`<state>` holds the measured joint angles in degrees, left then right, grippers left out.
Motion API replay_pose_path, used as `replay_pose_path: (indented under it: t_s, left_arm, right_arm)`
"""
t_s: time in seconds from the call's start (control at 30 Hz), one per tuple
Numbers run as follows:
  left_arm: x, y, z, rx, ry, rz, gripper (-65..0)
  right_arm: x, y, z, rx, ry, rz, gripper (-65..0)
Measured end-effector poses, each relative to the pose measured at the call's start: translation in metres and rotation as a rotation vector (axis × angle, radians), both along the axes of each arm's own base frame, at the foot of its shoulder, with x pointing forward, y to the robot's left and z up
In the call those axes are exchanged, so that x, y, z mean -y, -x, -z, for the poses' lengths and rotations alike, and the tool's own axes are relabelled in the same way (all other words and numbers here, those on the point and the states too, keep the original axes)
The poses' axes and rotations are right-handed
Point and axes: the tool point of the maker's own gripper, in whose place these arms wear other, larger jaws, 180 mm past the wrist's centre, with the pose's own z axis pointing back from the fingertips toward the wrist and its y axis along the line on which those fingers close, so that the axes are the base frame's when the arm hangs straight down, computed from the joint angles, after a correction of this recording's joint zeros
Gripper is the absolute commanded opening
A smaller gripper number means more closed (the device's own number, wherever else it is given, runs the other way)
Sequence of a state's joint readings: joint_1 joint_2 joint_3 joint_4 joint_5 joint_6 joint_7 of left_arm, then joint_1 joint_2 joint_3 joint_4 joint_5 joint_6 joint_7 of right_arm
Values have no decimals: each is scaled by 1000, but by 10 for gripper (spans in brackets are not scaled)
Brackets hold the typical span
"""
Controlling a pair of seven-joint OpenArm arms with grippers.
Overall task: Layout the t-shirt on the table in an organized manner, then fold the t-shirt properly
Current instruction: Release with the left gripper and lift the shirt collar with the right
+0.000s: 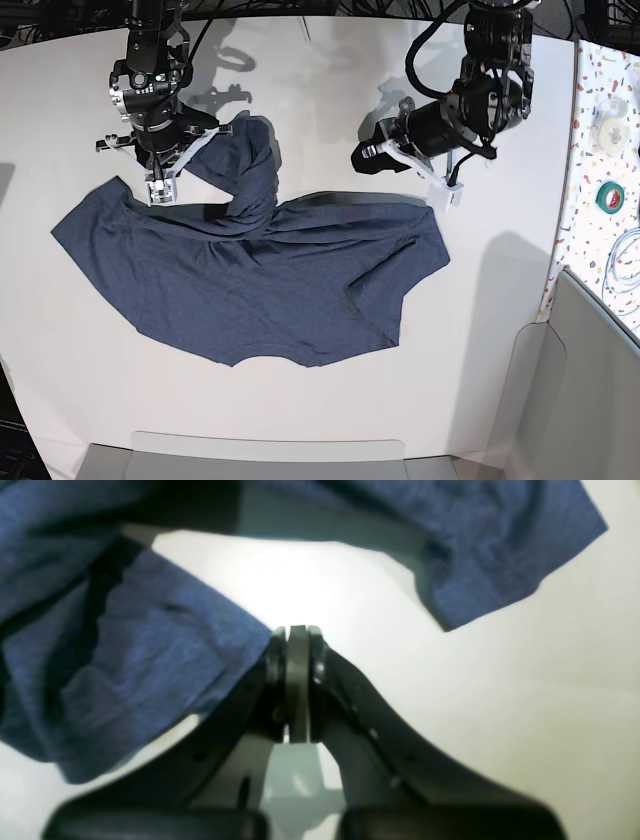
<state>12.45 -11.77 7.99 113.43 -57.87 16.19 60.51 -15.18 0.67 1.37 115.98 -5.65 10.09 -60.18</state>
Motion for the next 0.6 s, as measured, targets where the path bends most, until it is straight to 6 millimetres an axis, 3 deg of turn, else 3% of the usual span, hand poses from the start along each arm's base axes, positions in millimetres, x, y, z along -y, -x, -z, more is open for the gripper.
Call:
replay_pose_path:
  t_s: [0.1, 0.23, 0.37, 0.5, 0.6]
  left_arm:
    - [-2, 12, 11, -20, -4, -9, -565]
    - [-2, 11, 11, -18, -3, -14, -547]
    - [-13, 12, 14, -13, -39, -11, -547]
    - [-31, 23, 25, -59, -69, -49, -547]
    - [-35, 19, 23, -43, -65, -70, -547]
  right_arm:
    - [-8, 0, 1, -5, -5, -18, -612]
    - [-29, 0, 2, -20, -16, -86, -424]
    - [-50, 19, 15, -134, 33, -212, -269]
    - [-66, 36, 24, -176, 51, -303, -239]
    - [-79, 41, 26, -185, 41, -342, -239]
